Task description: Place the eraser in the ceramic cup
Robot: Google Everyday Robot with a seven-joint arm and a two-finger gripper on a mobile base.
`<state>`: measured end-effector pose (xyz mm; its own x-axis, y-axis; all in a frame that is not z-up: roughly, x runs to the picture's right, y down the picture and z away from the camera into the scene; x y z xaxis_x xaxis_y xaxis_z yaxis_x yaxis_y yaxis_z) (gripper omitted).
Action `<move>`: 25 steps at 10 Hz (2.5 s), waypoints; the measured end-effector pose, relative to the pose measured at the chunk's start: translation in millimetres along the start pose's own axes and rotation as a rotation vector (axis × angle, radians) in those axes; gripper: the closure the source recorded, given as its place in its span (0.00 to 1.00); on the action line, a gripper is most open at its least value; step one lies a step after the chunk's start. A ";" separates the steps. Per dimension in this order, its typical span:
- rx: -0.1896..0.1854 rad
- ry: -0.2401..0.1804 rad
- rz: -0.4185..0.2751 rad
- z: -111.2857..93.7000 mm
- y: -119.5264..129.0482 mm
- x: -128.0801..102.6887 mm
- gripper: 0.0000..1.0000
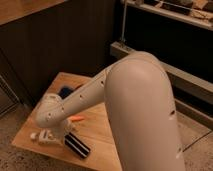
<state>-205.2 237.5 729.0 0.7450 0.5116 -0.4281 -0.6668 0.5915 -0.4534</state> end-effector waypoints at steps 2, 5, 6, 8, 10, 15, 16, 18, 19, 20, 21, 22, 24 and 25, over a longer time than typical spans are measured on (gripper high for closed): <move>-0.012 -0.015 -0.021 1.0 3.3 -5.1 0.40; -0.015 -0.033 -0.034 -1.8 1.6 -7.7 0.71; -0.014 -0.036 -0.036 -3.1 0.8 -7.7 0.79; -0.007 -0.046 -0.040 -7.3 -1.2 -8.9 0.97; 0.006 -0.067 -0.040 -18.1 -3.4 -14.0 1.00; 0.071 -0.112 -0.061 -72.7 -6.1 -31.2 1.00; 0.082 -0.124 -0.067 -79.9 -6.4 -38.6 1.00; 0.104 -0.161 -0.072 -90.5 -5.8 -63.2 1.00; 0.111 -0.176 -0.061 -91.7 -8.8 -74.1 1.00; 0.123 -0.200 -0.037 -92.2 -19.6 -91.9 1.00; 0.133 -0.220 -0.019 -92.8 -28.9 -107.2 1.00; 0.144 -0.245 -0.005 -94.0 -38.8 -125.8 1.00; 0.177 -0.293 -0.009 -100.1 -53.4 -169.6 1.00; 0.192 -0.307 -0.018 -102.9 -55.1 -187.1 1.00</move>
<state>-310.0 45.1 753.6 0.7475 0.6464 -0.1531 -0.6592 0.6933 -0.2913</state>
